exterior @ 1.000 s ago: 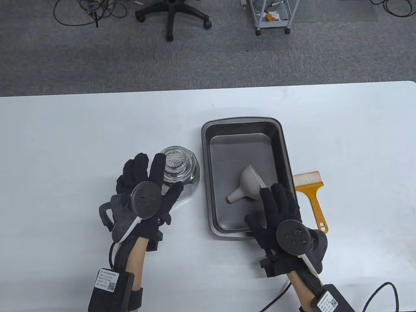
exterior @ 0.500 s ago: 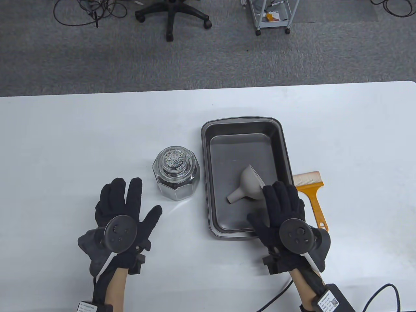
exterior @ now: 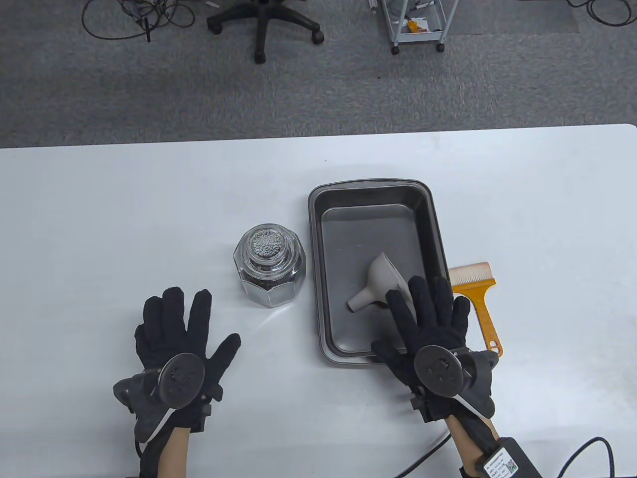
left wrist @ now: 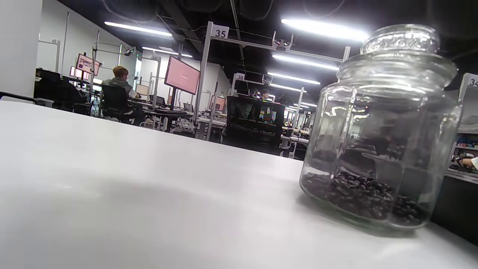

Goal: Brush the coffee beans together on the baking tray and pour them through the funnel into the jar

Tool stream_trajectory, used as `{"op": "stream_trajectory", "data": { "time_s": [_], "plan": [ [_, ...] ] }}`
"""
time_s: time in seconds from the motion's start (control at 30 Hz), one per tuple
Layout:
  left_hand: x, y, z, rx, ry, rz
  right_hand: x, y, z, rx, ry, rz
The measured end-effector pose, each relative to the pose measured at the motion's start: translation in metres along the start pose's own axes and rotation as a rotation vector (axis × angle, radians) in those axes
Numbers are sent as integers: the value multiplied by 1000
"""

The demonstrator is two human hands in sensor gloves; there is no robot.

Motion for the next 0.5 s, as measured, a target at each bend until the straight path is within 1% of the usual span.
{"op": "stream_trajectory", "data": {
  "time_s": [0.17, 0.5],
  "plan": [
    [0, -2, 10, 42, -12, 16, -1, 2, -4, -44, 20, 7],
    [3, -2, 21, 99, -31, 33, -2, 2, -12, -89, 50, -7]
  ]
}}
Point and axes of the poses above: the tracker on the back of each hand, its own y axis roughly to the thumb side, its own x axis roughly from the wrist to the fingertips, z = x × y, the point moved 1 cm from there along x, roughly from the wrist to the fingertips, and after that the axes turned 7 degrees about -y, right-handed, at the moved point
